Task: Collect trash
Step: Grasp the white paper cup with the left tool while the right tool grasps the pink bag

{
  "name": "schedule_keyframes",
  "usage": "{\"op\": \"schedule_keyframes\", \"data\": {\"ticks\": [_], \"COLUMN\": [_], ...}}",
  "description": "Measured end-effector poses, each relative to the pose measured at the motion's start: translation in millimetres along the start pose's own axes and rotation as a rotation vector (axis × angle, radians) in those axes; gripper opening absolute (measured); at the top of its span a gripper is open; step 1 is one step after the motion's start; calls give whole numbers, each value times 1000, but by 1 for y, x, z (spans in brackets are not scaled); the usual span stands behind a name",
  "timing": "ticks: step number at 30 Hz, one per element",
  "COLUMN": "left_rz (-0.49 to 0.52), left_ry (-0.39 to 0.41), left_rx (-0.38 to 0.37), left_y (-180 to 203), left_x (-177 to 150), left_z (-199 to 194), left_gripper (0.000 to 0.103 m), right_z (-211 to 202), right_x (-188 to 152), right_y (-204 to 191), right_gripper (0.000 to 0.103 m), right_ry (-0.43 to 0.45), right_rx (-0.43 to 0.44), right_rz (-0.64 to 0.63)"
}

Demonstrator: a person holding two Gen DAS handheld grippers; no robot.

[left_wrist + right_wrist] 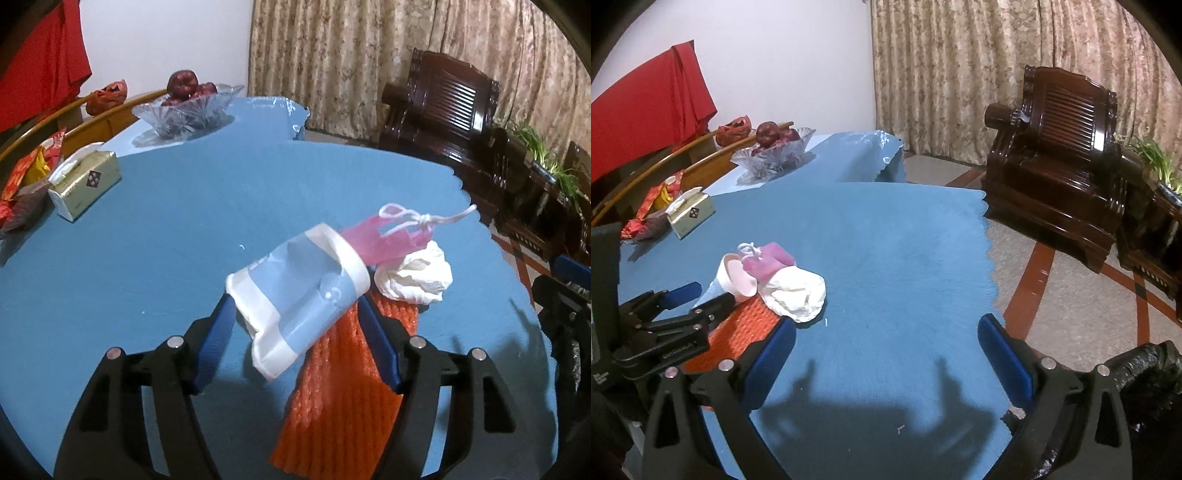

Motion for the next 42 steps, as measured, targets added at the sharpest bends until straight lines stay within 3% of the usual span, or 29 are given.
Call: {"op": "schedule_keyframes", "data": {"ticks": [6,11,22,31,34,37,42], "left_rz": [-14,-22,-79,-118,-127,-136,-144], "left_ry": [-36,-34,17,42,48,52,60], "left_rx": [-3,-24,-8,45,50,52,48], "left_y": [-3,-5,-32,-68,-75,-80,-84], "left_x": [-3,-1,9,13,14,15,17], "left_z": [11,9,-19,-38,-41,-45,-49], "left_gripper": [53,26,15,14,14,14,14], "right_z": [6,9,20,47,57,70,79], "right_x": [2,6,31,51,53,49,41], "right_y": [-8,-17,-47,-96,-109,-119,-124], "right_gripper": [97,97,97,90,80,63,22], "right_ry": [1,7,51,53,38,-5,-61], "right_rx": [-7,12,87,159,174,180,194], "right_rz": [-41,-53,-48,-91,-118,-149,-169]}}
Point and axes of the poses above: each gripper's, at about its wrist camera, not at the fingertips, and z roughly the way its jaws point, y to its right, x to its top, the point moved 7 cm from there along z, roughly the way its jaws point, and after that the axes turned 6 degrees about -z, right-handed, at the moved point
